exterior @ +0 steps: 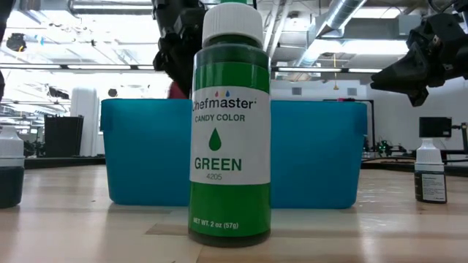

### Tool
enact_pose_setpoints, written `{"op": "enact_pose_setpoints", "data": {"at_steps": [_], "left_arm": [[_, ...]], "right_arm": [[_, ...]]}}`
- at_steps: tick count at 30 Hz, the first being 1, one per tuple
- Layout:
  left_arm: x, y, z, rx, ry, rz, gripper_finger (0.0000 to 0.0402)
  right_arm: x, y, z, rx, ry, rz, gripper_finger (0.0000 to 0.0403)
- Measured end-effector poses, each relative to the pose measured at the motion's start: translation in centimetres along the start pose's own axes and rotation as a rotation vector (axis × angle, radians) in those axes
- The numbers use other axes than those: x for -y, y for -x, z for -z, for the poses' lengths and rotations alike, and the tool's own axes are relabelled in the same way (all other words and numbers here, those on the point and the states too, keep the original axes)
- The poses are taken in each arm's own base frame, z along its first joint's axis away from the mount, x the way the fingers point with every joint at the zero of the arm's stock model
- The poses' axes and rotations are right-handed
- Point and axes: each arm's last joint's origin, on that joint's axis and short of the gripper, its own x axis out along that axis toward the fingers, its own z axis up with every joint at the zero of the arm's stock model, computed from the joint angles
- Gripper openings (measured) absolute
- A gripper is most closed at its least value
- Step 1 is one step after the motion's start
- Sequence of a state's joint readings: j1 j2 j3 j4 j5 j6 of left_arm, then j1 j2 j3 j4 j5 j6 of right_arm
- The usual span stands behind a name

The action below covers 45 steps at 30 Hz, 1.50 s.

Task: Pick & Place food coloring
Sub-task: Put the large black food coloring bottle into the blue bin

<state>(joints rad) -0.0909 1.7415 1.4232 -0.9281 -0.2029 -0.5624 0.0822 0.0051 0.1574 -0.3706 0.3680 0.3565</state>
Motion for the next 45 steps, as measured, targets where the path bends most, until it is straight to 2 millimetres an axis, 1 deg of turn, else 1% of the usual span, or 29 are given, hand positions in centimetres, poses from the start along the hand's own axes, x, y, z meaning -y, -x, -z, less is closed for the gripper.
{"op": "enact_pose_setpoints", "data": {"at_steps": [6,13,20,25,35,45], "left_arm": [[1.3,-1.4,0.7,-0.031,-0.021,-0.023,0.0129],[1.8,-2.6,0.8,-0.025,-0.026,-0.070,0.0129],[2.3,-4.7,1.0,-0.061,-0.043,-0.101,0.0129],[2.3,-4.8,1.0,-0.039,-0.046,-0.126,0.0133],[2.3,-4.8,1.0,-0.049,-0.062,-0.114,0.0161],[2.3,-4.8,1.0,-0.044,-0.054,-0.121,0.0164]], "right_arm": [[0.0,0.0,0.0,-0.001,0.001,0.001,0.0093],[0.0,0.0,0.0,-0.005,0.002,0.002,0.0093],[0.0,0.0,0.1,-0.013,0.004,0.005,0.0093],[0.0,0.0,0.1,-0.013,0.004,0.005,0.0093],[0.1,0.0,0.2,-0.016,0.006,0.006,0.0093],[0.1,0.0,0.2,-0.016,0.006,0.006,0.0093]]}}
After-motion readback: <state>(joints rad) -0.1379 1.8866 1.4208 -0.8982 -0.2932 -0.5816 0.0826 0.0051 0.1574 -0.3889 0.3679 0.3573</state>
